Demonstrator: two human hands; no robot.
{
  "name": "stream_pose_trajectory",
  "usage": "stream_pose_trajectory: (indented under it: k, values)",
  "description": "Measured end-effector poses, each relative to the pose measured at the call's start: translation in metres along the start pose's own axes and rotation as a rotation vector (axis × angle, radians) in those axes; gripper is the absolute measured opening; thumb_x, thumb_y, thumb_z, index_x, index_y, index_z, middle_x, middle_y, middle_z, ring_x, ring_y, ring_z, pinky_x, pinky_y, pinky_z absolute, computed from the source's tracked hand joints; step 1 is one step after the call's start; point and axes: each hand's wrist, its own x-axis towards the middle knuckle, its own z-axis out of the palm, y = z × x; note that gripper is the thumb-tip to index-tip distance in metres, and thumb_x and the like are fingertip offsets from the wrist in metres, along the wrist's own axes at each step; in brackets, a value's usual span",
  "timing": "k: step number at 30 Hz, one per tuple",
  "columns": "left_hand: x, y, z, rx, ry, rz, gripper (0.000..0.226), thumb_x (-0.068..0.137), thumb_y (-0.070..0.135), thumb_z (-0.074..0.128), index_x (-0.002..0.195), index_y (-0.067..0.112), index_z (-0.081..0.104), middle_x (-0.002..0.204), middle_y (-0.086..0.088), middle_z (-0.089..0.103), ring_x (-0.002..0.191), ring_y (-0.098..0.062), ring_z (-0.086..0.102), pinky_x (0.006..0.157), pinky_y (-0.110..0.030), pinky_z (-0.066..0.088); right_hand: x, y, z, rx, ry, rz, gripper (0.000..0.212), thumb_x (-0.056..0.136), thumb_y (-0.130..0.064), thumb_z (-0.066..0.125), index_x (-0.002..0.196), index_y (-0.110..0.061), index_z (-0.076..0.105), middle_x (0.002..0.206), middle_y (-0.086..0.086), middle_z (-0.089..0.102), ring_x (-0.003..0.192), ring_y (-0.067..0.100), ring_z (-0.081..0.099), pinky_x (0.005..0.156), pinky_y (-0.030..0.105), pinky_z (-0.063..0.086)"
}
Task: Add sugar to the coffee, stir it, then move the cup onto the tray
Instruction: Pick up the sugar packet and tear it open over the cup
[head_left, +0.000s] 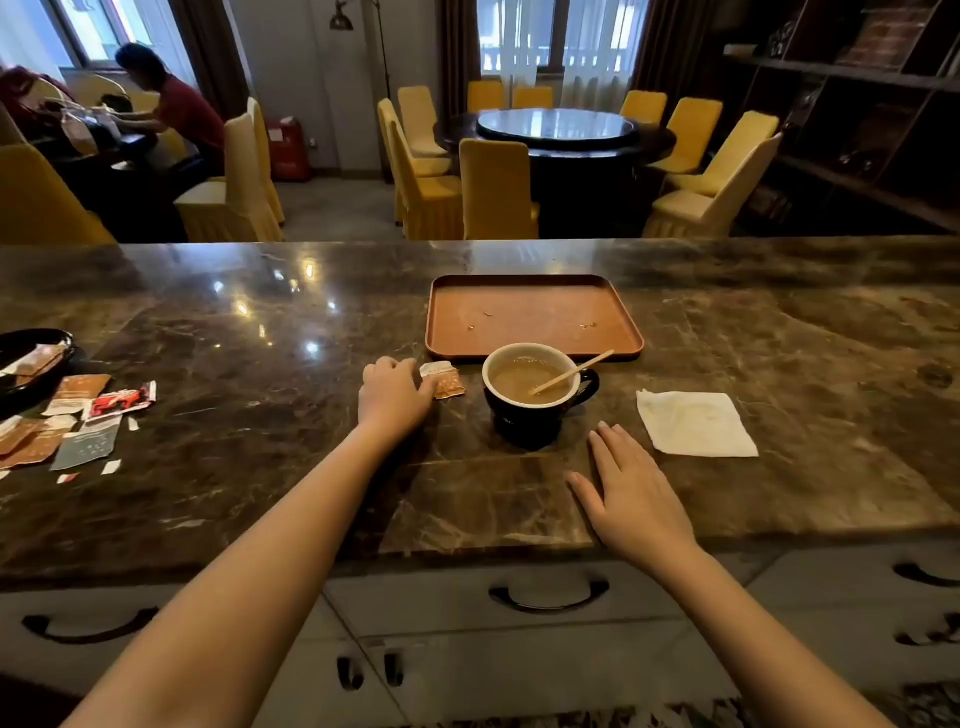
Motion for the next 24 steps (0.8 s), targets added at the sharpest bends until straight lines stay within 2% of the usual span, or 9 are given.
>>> stream_pose_trajectory:
  k: [4, 10, 13, 16, 18, 20, 22, 24]
  values:
    - [0.013, 0.008, -0.001, 0.067, -0.056, -0.022, 0.043, 0.084, 0.038, 0.054, 0.119, 0.013, 0.055, 0.124, -0.016, 0.048, 0.115, -0.030, 0.041, 0.092, -0.043, 0.042, 0.001, 0.001, 0.001, -0.024, 0.030, -0.031, 0.066, 0.091, -0.055, 0.026, 0.143, -0.015, 0.018, 0.155, 0.002, 0.016, 0.142, 0.014, 0.009, 0.110, 0.027, 0.007]
    - [0.022, 0.007, -0.001, -0.073, -0.066, -0.014, 0.025, 0.075, 0.027, 0.068, 0.095, 0.014, 0.062, 0.109, -0.011, 0.059, 0.099, -0.023, 0.053, 0.084, -0.039, 0.050, 0.000, 0.001, 0.000, -0.031, 0.045, -0.046, 0.066, 0.090, -0.056, 0.028, 0.143, -0.016, 0.020, 0.155, 0.002, 0.019, 0.141, 0.015, 0.013, 0.111, 0.029, 0.010]
    - [0.022, 0.008, -0.001, -0.172, -0.097, -0.024, 0.031, 0.075, 0.021, 0.069, 0.103, 0.014, 0.057, 0.103, -0.005, 0.061, 0.088, -0.015, 0.055, 0.073, -0.028, 0.046, -0.001, 0.001, -0.001, -0.023, 0.051, -0.042, 0.066, 0.090, -0.056, 0.028, 0.143, -0.017, 0.022, 0.154, 0.002, 0.020, 0.141, 0.014, 0.014, 0.111, 0.029, 0.012]
    - [0.026, 0.010, -0.005, -0.209, -0.180, -0.067, 0.033, 0.075, 0.020, 0.069, 0.106, 0.014, 0.059, 0.097, -0.001, 0.060, 0.083, -0.011, 0.054, 0.068, -0.025, 0.043, -0.001, 0.000, -0.003, -0.013, 0.057, -0.042, 0.066, 0.090, -0.056, 0.029, 0.142, -0.017, 0.023, 0.154, 0.001, 0.021, 0.141, 0.014, 0.014, 0.111, 0.029, 0.012]
    - [0.027, 0.011, -0.009, -0.221, -0.243, -0.086, 0.018, 0.076, 0.019, 0.068, 0.094, 0.015, 0.065, 0.092, 0.001, 0.061, 0.077, -0.008, 0.055, 0.064, -0.022, 0.043, -0.001, 0.000, -0.003, -0.008, 0.062, -0.038, 0.066, 0.090, -0.056, 0.030, 0.142, -0.017, 0.024, 0.154, 0.001, 0.022, 0.140, 0.014, 0.015, 0.111, 0.028, 0.012]
    - [0.026, 0.012, -0.014, -0.273, -0.274, -0.109, 0.003, 0.078, 0.019, 0.065, 0.077, 0.021, 0.064, 0.084, 0.003, 0.062, 0.073, -0.007, 0.056, 0.059, -0.020, 0.042, -0.001, 0.000, -0.003, 0.003, 0.073, -0.038, 0.065, 0.089, -0.056, 0.031, 0.142, -0.017, 0.025, 0.154, 0.000, 0.023, 0.140, 0.014, 0.016, 0.110, 0.028, 0.013]
    - [0.022, 0.012, -0.018, -0.334, -0.279, -0.116, 0.011, 0.079, 0.019, 0.064, 0.071, 0.024, 0.059, 0.080, 0.004, 0.062, 0.073, -0.007, 0.057, 0.058, -0.020, 0.041, -0.001, 0.001, -0.002, 0.014, 0.087, -0.037, 0.065, 0.089, -0.056, 0.033, 0.141, -0.018, 0.026, 0.153, 0.000, 0.024, 0.140, 0.013, 0.017, 0.109, 0.027, 0.014]
    - [0.015, 0.013, -0.025, -0.406, -0.269, -0.111, 0.008, 0.080, 0.020, 0.062, 0.074, 0.024, 0.059, 0.083, 0.002, 0.063, 0.075, -0.009, 0.059, 0.059, -0.021, 0.045, -0.001, 0.001, -0.001, 0.035, 0.111, -0.039, 0.065, 0.088, -0.055, 0.036, 0.141, -0.018, 0.028, 0.152, 0.000, 0.027, 0.139, 0.013, 0.019, 0.109, 0.028, 0.017]
